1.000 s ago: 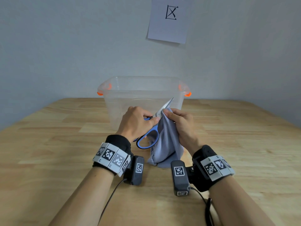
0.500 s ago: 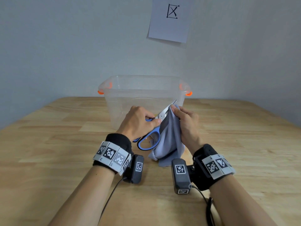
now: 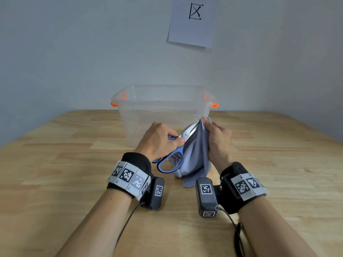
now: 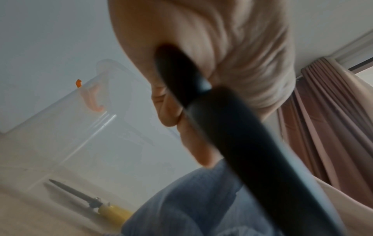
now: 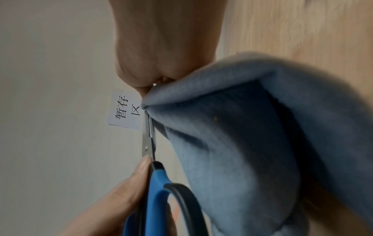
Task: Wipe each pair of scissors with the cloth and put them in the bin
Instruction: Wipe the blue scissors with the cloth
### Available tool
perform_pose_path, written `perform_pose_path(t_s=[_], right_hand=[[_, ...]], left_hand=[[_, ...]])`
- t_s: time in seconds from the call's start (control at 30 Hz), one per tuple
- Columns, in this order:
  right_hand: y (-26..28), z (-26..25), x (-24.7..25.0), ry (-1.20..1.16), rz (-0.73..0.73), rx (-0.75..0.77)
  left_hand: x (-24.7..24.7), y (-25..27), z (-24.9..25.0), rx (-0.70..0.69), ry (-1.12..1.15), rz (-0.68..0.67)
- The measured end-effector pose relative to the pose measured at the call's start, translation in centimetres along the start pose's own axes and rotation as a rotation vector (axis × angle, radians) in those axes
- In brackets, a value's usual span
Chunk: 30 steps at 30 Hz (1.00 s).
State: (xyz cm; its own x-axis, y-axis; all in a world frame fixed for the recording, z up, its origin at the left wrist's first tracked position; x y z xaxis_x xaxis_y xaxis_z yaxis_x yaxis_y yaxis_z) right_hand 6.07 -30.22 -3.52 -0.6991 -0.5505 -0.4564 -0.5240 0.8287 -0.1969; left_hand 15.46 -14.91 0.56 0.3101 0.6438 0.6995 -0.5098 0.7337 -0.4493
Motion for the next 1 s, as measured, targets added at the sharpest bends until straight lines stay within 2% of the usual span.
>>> perform_pose_path(t_s=[0.13,0.3,0.37,0.43,0.5,0.57,0.7,0.83,1.0], right_hand=[[-0.3,0.1,0.5,-0.009,0.046,-0.004],[-0.6,0.7,1.6,0.004,0.104,-0.08],[-0.7,1.4,1.2,0.067,0.009,-0.151],[-0.2,2.1,-0.4,0.123,-0.164,-0.205],[0.7,2.3,-2.2,0.212,-0.327,-0.225],[1.5,2.2,-3.4,0.308,-0.422,-0.212],[2.1,2.3,-4.1,0.306,-0.519,-0.213],[3.0,2.1,-4.8,0.228,-0.692,-0.256],[3.0,1.9,-5.1,0.139,-0.686,-0.258]], left_hand=[[-0.1,0.1,-0.2,0.031,-0.003,-0.009],[1.0,-0.2,-0.1,0.084,0.048,0.097],[1.4,-0.3,-0.1,0.091,0.036,0.13],[1.8,-0.2,-0.3,0.112,0.02,0.154],[2.0,-0.2,-0.5,0.127,0.025,0.169],[2.3,-0.1,-0.5,0.127,0.051,0.194],[2.8,-0.1,-0.1,0.13,0.078,0.231],[3.1,0.0,-0.3,0.152,0.123,0.242],[3.1,-0.2,0.2,0.154,0.138,0.231]])
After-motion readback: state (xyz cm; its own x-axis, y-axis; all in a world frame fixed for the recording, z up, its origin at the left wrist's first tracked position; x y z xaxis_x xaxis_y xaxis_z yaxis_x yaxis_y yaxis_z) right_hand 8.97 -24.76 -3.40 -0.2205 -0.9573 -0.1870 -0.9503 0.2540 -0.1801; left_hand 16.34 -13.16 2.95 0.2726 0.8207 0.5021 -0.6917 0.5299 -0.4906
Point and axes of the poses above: each hand's wrist, its own y-axis away from the middle knuckle, its own x-axis out of the back of the hand, z = x × y, the point moved 8 cm from there along -y, towards the middle knuckle
